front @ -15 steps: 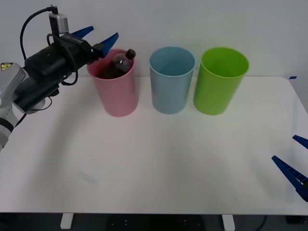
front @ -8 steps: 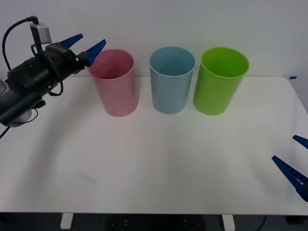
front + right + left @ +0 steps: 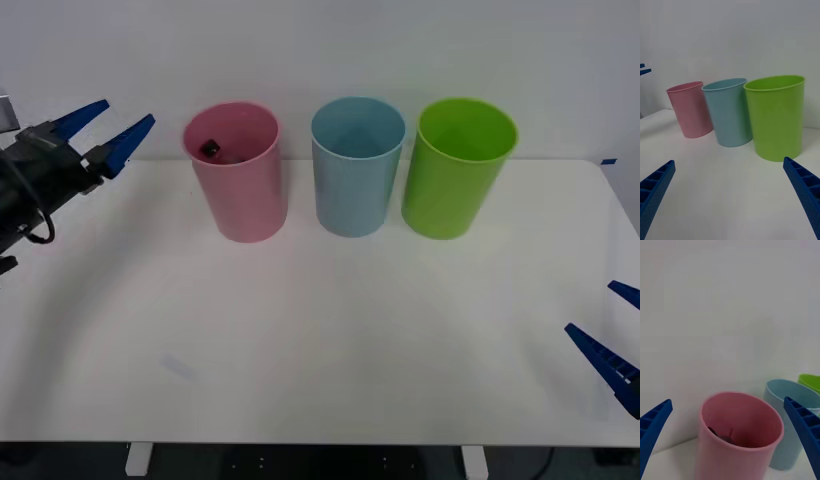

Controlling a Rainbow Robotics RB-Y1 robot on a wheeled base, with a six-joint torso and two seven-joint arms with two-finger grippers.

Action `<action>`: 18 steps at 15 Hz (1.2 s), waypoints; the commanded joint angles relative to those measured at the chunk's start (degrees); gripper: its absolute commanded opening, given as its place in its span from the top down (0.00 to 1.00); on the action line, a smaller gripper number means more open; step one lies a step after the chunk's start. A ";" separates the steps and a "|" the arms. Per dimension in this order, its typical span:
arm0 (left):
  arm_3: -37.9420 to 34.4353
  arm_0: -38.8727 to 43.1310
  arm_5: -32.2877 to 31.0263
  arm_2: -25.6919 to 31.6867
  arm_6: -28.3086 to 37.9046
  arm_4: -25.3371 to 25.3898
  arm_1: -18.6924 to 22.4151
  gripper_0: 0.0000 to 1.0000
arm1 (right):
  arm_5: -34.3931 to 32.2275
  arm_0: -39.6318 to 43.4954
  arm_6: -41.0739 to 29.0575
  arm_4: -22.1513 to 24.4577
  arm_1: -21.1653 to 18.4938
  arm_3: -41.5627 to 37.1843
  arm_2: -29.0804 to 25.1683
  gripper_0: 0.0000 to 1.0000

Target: Grasp the object on the table and drop it into the matching bin: aluminum can to the light blue bin, PET bottle to the pink bin.

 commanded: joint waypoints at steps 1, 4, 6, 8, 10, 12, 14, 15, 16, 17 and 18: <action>-0.27 4.57 -4.48 5.65 -0.36 -0.76 0.00 0.00 | 0.00 0.00 0.00 0.00 0.00 0.00 0.00 0.00; -0.27 9.23 -10.28 12.15 -0.36 -4.54 0.00 0.00 | 0.00 0.00 0.00 0.00 0.00 0.00 0.00 0.00; -0.27 12.22 -13.35 15.76 -0.36 -6.56 0.00 0.00 | 0.00 0.00 0.00 0.00 0.00 0.00 0.00 0.00; -0.27 15.64 -17.48 19.01 -0.62 -7.08 0.00 0.00 | 0.00 0.00 0.00 0.00 0.00 0.00 0.00 0.00; -0.27 19.07 -20.30 21.20 -1.50 -7.26 0.00 0.00 | 0.00 0.00 0.00 0.00 0.00 0.00 0.00 0.00; -0.27 21.80 -22.49 23.05 -2.38 -7.35 0.00 0.00 | 0.00 0.00 0.00 0.00 0.00 0.00 0.00 0.00; -0.27 24.96 -23.37 24.46 -5.99 -7.35 0.00 0.00 | 0.00 0.00 0.00 0.00 0.00 0.00 0.00 0.00; -0.27 26.10 -23.72 24.72 -6.43 -7.35 0.00 0.00 | 0.00 0.00 0.00 0.00 0.00 0.00 0.00 0.00; -0.27 27.69 -24.60 25.42 -7.04 -7.35 0.00 0.00 | 0.00 0.00 0.00 0.00 0.00 0.00 0.00 0.00; -0.27 28.83 -25.48 26.13 -7.39 -7.26 0.00 0.00 | 0.00 0.00 0.00 0.00 0.00 0.00 0.00 0.00; -0.27 30.06 -25.83 26.57 -7.92 -7.08 0.00 0.00 | 0.00 0.00 0.00 0.00 0.00 0.00 0.00 0.00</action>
